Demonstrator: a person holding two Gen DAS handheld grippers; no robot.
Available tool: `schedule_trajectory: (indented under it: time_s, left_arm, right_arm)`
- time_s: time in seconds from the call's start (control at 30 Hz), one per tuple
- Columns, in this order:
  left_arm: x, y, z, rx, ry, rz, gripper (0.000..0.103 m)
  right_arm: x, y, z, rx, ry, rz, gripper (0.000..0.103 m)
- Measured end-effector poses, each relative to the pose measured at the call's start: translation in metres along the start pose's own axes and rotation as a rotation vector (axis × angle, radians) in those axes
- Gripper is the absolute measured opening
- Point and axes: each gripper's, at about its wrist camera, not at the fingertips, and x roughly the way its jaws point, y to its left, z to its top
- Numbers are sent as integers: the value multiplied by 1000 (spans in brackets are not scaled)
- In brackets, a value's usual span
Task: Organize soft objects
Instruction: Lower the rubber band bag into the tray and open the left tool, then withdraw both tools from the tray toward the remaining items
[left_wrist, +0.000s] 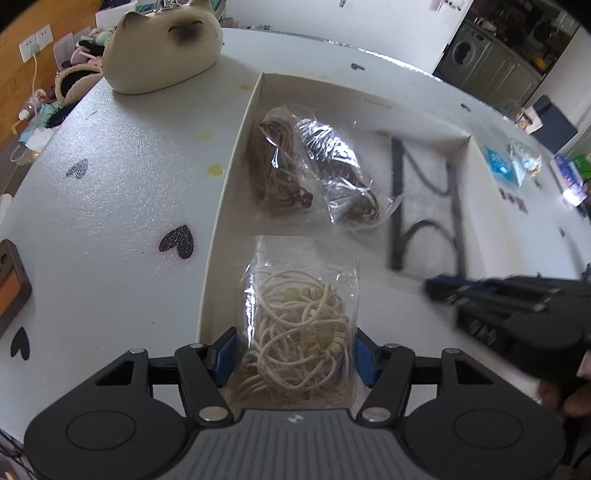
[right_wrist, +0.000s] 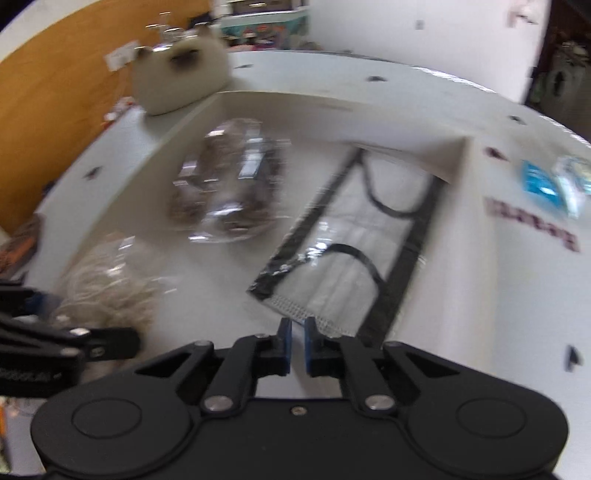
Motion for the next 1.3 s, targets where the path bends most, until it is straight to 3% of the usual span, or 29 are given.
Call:
schedule_trajectory:
  time_s: [0.13, 0.2, 0.3, 0.37, 0.43, 0.53, 0.6, 0.77, 1.07, 1.2, 1.3]
  left_arm:
    - [-2, 0, -1, -8, -5, -22, 76]
    - [-7, -1, -2, -10, -28, -33, 81]
    - [-24, -1, -2, -10, -110, -55, 78]
    - [-34, -4, 1, -1, -148, -103, 60]
    - [-37, -9, 5, 16, -150, -159, 50]
    - [-24, -22, 9, 35, -83, -258, 35]
    - [-7, -28, 10, 37, -12, -289, 30]
    - [23, -27, 5, 10, 96, -205, 24]
    - [14, -8, 3, -38, 53, -189, 19]
    - [3, -11, 3, -15, 22, -200, 26]
    - [-11, -12, 5, -3, -29, -220, 29]
  right_arm:
    - [-2, -23, -1, 54, -5, -101, 10]
    - [-4, -30, -2, 79, -8, -106, 10]
    - [-12, -38, -5, 114, -25, -73, 10]
    - [-18, -40, -6, 122, -44, -53, 10]
    - [-23, -42, -8, 135, -61, -36, 10]
    - [-27, -46, -9, 160, -79, -17, 10]
    - [-25, -45, -9, 177, -77, -13, 10]
    - [-20, -46, -7, 191, -70, 16, 10]
    - [-7, -40, -10, 169, -25, 2, 11]
    - [-18, -40, -11, 170, -52, 23, 12]
    - [-35, -37, -13, 161, -90, 34, 20]
